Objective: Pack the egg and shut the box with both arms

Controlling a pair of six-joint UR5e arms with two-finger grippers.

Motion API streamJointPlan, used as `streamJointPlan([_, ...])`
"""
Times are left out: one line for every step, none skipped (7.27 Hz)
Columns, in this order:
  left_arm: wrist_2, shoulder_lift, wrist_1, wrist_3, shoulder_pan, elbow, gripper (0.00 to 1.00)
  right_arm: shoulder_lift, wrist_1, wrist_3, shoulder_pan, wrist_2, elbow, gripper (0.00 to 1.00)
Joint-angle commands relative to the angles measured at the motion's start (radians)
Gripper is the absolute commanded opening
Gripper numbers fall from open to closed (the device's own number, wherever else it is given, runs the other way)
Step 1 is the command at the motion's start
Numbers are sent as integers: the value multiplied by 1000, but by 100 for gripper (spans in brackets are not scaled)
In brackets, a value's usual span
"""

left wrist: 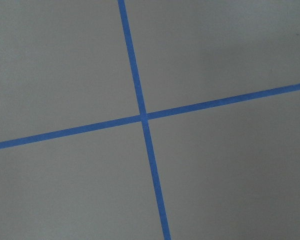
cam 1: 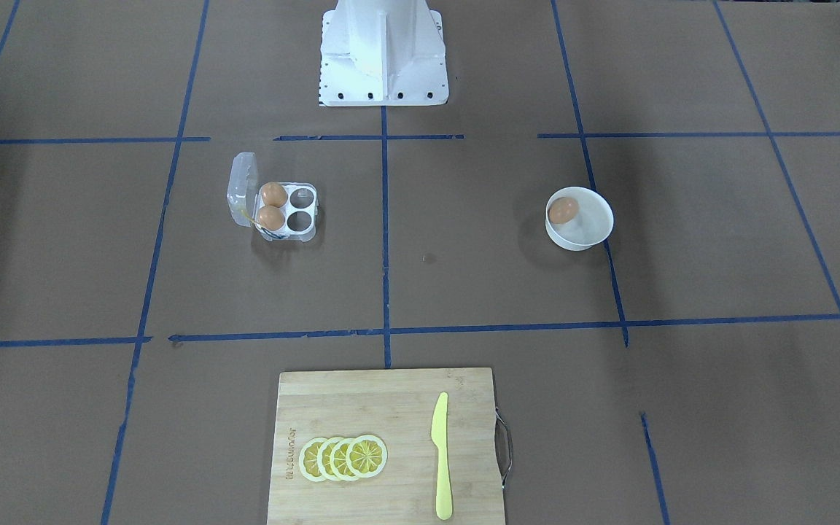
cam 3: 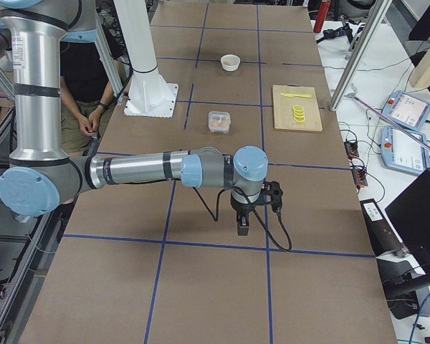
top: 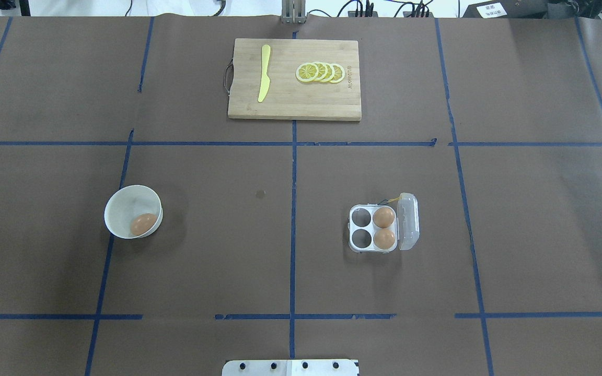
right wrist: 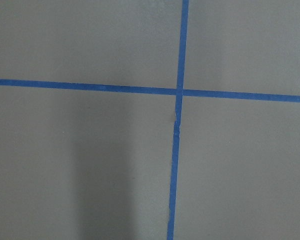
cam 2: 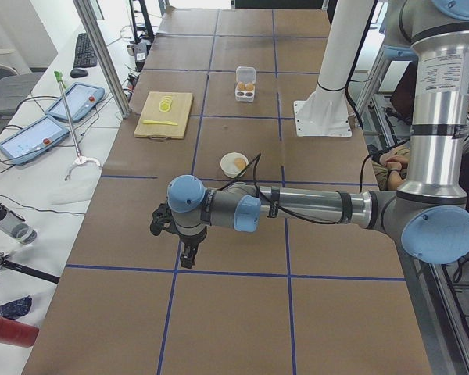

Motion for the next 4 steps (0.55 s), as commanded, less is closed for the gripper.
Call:
streamJointPlan([0,-3,-5,-9,0,-10,100,2,0,2,-1,-3,1,100])
streamJointPlan([2,-15,-5,-17,3,-25,100,2,0,3,1,-3,4,100])
streamJointPlan([2,-17,-9,-78,15,-63,100,-6,0,23,-1,-3,4,100])
streamJointPlan([2,-18,-21,-191,67,-135,100,-8,0,44,1,-2,12,100])
